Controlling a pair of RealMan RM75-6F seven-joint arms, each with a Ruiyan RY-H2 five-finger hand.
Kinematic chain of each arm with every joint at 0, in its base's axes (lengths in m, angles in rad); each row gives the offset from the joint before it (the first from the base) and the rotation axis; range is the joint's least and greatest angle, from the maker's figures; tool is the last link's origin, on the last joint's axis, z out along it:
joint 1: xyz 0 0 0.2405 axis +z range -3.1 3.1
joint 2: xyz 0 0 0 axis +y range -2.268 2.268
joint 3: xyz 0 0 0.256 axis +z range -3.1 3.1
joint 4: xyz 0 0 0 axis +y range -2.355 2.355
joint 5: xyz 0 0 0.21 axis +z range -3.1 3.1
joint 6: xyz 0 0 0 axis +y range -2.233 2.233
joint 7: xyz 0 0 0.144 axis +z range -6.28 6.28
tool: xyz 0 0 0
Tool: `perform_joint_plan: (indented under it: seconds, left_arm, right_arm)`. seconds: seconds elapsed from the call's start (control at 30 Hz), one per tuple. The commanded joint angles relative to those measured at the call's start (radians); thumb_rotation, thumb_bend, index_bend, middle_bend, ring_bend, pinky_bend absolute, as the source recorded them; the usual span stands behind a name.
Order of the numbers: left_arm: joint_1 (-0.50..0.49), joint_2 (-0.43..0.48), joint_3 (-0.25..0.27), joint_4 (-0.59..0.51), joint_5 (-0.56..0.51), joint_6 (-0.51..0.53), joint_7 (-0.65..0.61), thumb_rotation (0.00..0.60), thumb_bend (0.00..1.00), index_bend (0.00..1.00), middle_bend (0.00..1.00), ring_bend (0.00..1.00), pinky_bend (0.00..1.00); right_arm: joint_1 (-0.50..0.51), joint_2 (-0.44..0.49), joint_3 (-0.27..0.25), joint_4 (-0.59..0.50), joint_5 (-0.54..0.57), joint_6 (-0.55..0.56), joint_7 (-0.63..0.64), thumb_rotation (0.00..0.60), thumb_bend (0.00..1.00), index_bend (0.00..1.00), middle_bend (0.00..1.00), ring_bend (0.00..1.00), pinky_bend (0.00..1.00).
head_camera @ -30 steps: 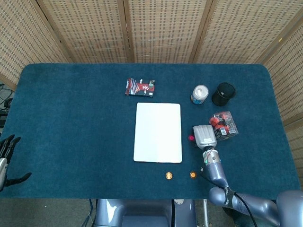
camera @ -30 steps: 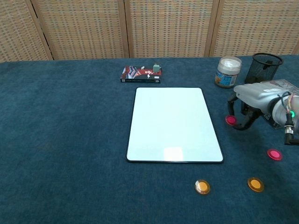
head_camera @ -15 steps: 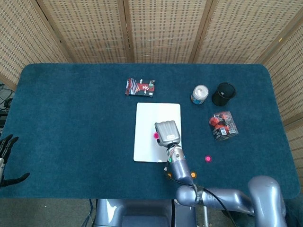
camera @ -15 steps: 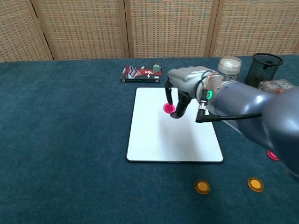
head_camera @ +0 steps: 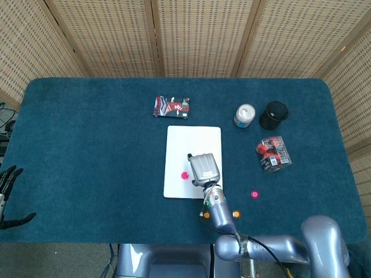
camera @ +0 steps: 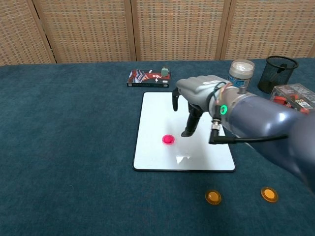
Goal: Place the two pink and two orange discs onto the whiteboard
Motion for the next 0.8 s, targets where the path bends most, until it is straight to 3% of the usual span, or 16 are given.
perform_joint_plan:
  seconds: [0.03, 0.13, 0.37, 0.53, 0.8]
  left_arm:
    - [0.004, -0.003, 0.008, -0.005, 0.022, 0.012, 0.013, 0.600, 0.00, 0.00, 0.00, 0.00, 0.00]
    - [0.009, -0.008, 0.011, -0.007, 0.029, 0.022, 0.023, 0.600, 0.00, 0.00, 0.00, 0.00, 0.00]
    - [0.011, -0.017, 0.012, -0.011, 0.027, 0.026, 0.047, 0.600, 0.00, 0.00, 0.00, 0.00, 0.00]
    - [0.008, -0.025, 0.010, -0.014, 0.019, 0.020, 0.066, 0.600, 0.00, 0.00, 0.00, 0.00, 0.00]
    - [0.006, -0.030, 0.009, -0.017, 0.011, 0.015, 0.082, 0.600, 0.00, 0.00, 0.00, 0.00, 0.00]
  right_arm:
    - [-0.162, 0.207, -0.162, -0.168, -0.104, 0.047, 0.112, 0.600, 0.26, 0.38, 0.98, 1.00, 1.00]
    - [-0.234, 0.311, -0.243, -0.192, -0.222, 0.017, 0.235, 0.600, 0.26, 0.39, 0.98, 1.00, 1.00]
    - [-0.315, 0.380, -0.327, -0.124, -0.354, -0.032, 0.394, 0.600, 0.26, 0.39, 0.98, 1.00, 1.00]
    - [-0.351, 0.388, -0.360, -0.083, -0.429, -0.059, 0.463, 0.600, 0.26, 0.39, 0.98, 1.00, 1.00]
    - [-0.365, 0.366, -0.349, -0.013, -0.466, -0.086, 0.473, 0.600, 0.33, 0.40, 0.98, 1.00, 1.00]
